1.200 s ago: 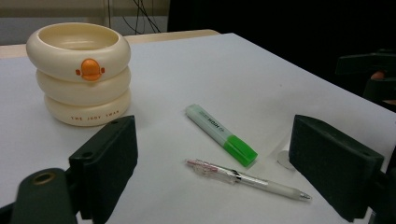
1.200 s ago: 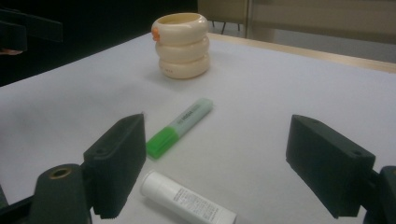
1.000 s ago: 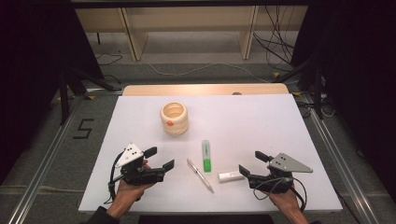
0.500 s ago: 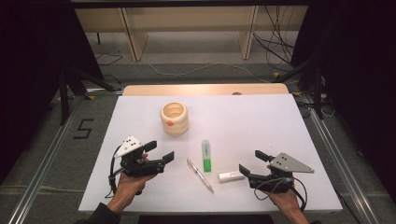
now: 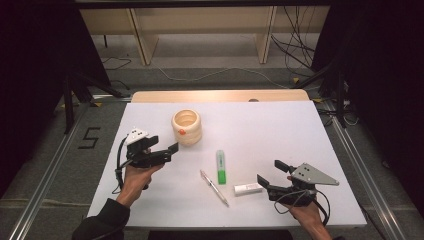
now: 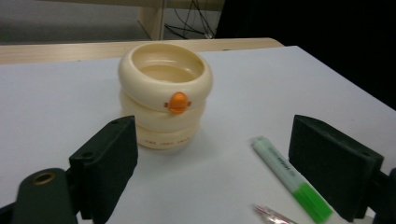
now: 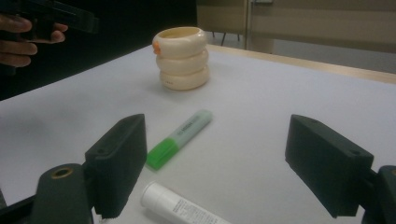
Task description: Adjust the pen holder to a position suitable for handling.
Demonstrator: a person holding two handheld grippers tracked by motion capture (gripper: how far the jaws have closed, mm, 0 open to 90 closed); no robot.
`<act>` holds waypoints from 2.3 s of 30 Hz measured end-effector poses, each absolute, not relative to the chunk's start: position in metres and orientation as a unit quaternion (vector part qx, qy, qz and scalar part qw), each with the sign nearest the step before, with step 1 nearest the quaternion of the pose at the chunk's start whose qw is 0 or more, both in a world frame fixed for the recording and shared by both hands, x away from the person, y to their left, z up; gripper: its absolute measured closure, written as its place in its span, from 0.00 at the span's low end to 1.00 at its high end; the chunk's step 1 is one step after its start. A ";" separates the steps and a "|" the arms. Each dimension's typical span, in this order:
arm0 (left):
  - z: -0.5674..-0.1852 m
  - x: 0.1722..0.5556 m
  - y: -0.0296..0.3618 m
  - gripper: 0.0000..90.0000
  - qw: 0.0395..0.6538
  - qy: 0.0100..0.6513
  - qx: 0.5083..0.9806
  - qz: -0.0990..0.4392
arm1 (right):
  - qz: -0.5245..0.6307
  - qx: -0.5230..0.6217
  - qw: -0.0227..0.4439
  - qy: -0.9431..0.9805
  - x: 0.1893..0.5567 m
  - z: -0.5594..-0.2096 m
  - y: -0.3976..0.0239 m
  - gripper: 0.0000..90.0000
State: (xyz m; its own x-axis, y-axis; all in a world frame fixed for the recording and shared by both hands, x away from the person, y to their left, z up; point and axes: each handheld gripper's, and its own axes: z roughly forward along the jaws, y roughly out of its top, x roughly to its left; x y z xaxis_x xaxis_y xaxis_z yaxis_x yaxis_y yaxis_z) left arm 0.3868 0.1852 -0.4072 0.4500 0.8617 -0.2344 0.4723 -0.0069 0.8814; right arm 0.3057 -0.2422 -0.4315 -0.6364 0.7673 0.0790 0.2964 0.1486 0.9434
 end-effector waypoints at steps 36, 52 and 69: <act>-0.460 0.496 0.208 0.99 0.441 0.591 0.643 0.211 | 0.536 0.361 0.212 0.733 0.308 -0.434 -0.240 0.27; -0.471 0.513 0.184 0.99 0.436 0.585 0.656 0.192 | 0.536 0.361 0.208 0.734 0.308 -0.435 -0.239 0.27; -0.467 0.520 0.151 0.99 0.442 0.565 0.676 0.167 | 0.535 0.362 0.207 0.735 0.308 -0.434 -0.240 0.27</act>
State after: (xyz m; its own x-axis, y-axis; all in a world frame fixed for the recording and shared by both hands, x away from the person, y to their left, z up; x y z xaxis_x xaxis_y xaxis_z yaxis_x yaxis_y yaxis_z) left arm 0.5195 0.1505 -0.4669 0.3061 0.9119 -0.2734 0.6164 0.0290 0.7869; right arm 0.3077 -0.2404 -0.4341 -0.6525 0.7534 0.0815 0.3097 0.1670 0.9361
